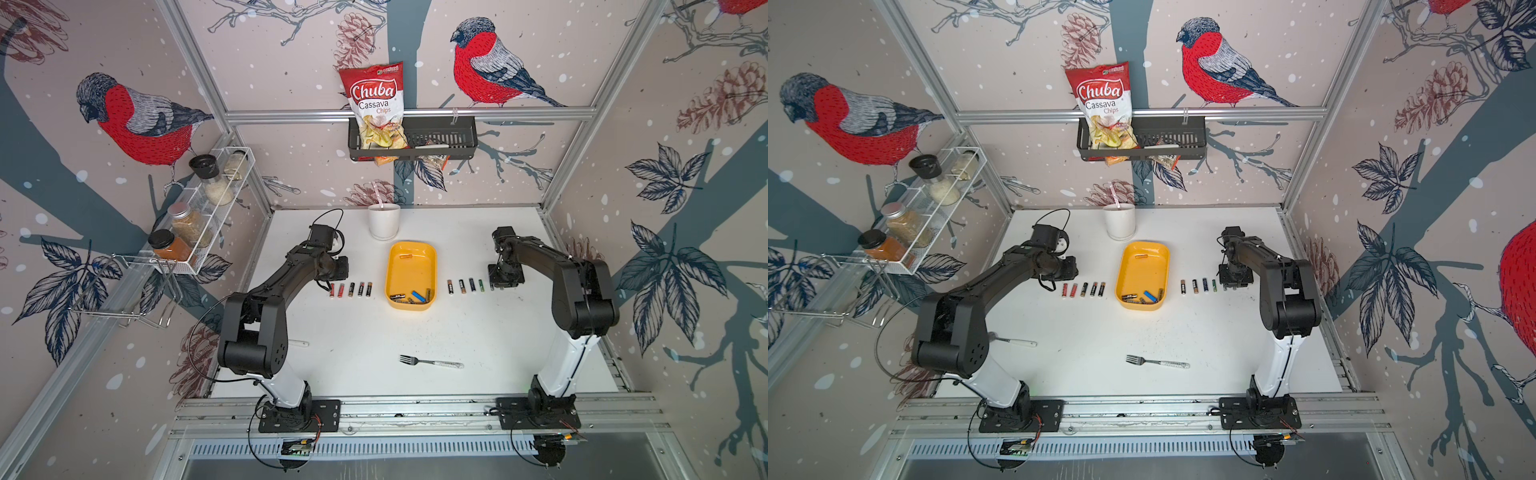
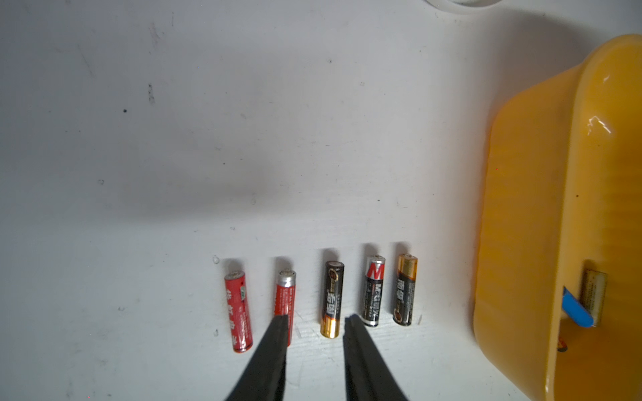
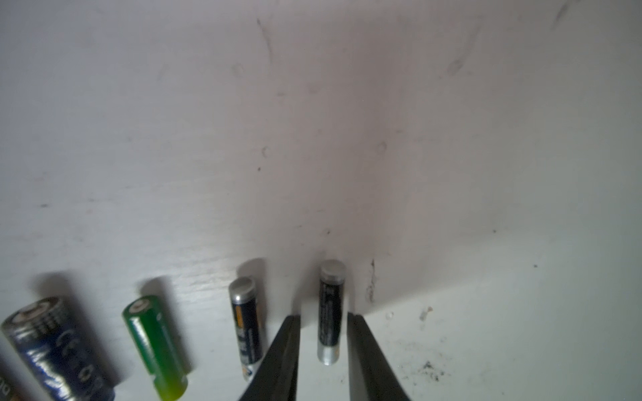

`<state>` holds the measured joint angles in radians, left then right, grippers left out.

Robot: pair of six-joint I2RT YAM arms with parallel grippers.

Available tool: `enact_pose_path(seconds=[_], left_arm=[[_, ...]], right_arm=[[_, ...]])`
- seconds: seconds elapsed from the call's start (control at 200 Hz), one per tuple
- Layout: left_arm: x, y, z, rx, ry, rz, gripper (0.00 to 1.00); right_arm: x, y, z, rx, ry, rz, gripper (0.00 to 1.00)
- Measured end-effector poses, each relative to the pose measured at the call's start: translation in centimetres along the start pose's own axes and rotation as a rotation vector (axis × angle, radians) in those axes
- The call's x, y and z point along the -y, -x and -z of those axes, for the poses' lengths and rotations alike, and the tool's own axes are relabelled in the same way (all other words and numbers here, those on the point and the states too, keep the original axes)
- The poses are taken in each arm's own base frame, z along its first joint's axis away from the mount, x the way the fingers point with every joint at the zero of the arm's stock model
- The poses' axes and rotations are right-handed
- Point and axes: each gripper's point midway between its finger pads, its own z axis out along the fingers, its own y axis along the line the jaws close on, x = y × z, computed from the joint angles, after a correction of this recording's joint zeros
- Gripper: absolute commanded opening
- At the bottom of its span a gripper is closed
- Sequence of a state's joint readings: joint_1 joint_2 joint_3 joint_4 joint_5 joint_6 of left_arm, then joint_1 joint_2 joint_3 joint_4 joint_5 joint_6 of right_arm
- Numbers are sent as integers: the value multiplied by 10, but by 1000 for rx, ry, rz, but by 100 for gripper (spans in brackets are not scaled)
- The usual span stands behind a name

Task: Take the batteries out of the storage box
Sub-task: Place the battery at the center of the board.

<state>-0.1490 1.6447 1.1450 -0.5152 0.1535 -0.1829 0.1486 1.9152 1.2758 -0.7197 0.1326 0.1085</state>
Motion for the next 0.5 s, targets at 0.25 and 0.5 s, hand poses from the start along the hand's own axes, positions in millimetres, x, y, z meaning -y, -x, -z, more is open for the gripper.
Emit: enact_pose_path(seconds=[0.25, 0.5], left_arm=[[6, 7, 6, 10, 1, -11, 33], [24, 24, 21, 51, -1, -62, 33]], right_arm=[[1, 4, 8, 23, -1, -3, 35], [1, 11, 22, 67, -7, -1, 36]])
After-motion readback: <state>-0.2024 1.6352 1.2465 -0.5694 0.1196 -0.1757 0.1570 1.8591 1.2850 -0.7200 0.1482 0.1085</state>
